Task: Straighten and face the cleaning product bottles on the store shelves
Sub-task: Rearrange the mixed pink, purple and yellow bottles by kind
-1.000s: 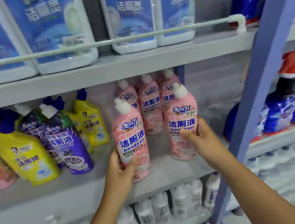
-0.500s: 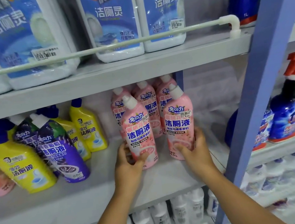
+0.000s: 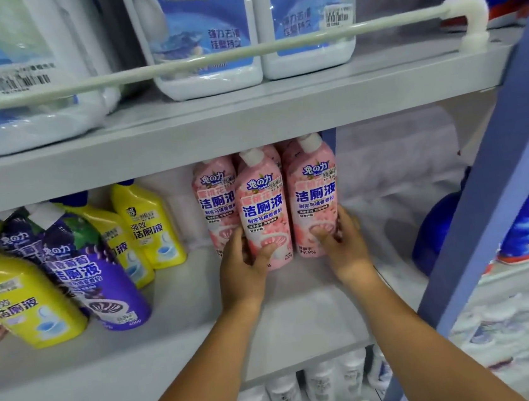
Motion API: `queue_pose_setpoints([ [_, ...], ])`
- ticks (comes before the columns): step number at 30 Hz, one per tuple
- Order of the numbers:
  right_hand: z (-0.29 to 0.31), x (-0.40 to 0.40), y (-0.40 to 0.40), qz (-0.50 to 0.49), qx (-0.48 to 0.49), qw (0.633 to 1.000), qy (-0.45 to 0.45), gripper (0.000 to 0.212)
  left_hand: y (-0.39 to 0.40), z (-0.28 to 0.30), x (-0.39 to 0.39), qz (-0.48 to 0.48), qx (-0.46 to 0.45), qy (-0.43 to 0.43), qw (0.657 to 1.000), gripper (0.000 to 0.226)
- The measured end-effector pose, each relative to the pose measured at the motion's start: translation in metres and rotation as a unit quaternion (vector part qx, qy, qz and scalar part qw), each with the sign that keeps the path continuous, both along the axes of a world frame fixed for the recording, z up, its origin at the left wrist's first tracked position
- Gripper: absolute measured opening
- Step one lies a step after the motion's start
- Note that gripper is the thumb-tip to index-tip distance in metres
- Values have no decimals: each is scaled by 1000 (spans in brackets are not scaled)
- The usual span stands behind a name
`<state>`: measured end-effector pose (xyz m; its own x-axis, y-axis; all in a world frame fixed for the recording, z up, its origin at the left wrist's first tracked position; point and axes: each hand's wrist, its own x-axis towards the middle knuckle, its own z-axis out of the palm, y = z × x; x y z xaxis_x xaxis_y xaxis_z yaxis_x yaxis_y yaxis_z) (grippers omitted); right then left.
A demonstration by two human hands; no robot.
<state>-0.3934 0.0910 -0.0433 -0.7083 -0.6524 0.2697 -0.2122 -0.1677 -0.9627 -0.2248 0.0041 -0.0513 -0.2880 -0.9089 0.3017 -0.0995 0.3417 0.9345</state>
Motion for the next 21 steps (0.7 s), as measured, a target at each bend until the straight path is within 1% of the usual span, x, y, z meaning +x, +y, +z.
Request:
queue_pose_setpoints([
  [3, -6, -1, -3, 3, -20, 999, -36, 45, -6, -4, -3, -8, 1, 8, 1000, 49],
  [5, -9, 1, -4, -2, -36, 998, -42, 44, -8, -7, -3, -2, 3, 7, 1000, 45],
  [8, -12, 1, -7, -6, -26, 999, -35, 42, -9, -10, -4, -3, 12, 10, 1000, 38],
  [9, -12, 1, -7, -8, -25, 999, -38, 45, -9, -10, -4, -4, 16, 10, 1000, 37],
  [11, -11, 1, -6, -19, -16, 999, -23, 60, -10, -10, -4, -11, 16, 9, 1000, 41],
  [12, -10, 2, -6, -20, -11, 1000, -12, 62, -10, -10, -5, -15, 14, 9, 1000, 44],
  [16, -15, -1, -10, -29, -7, 1000, -4, 63, -10, -12, -6, -16, 2, 0, 1000, 44],
  [21, -17, -3, -11, -25, -4, 999, -30, 57, -10, -11, -8, -14, -2, -1, 1000, 46],
])
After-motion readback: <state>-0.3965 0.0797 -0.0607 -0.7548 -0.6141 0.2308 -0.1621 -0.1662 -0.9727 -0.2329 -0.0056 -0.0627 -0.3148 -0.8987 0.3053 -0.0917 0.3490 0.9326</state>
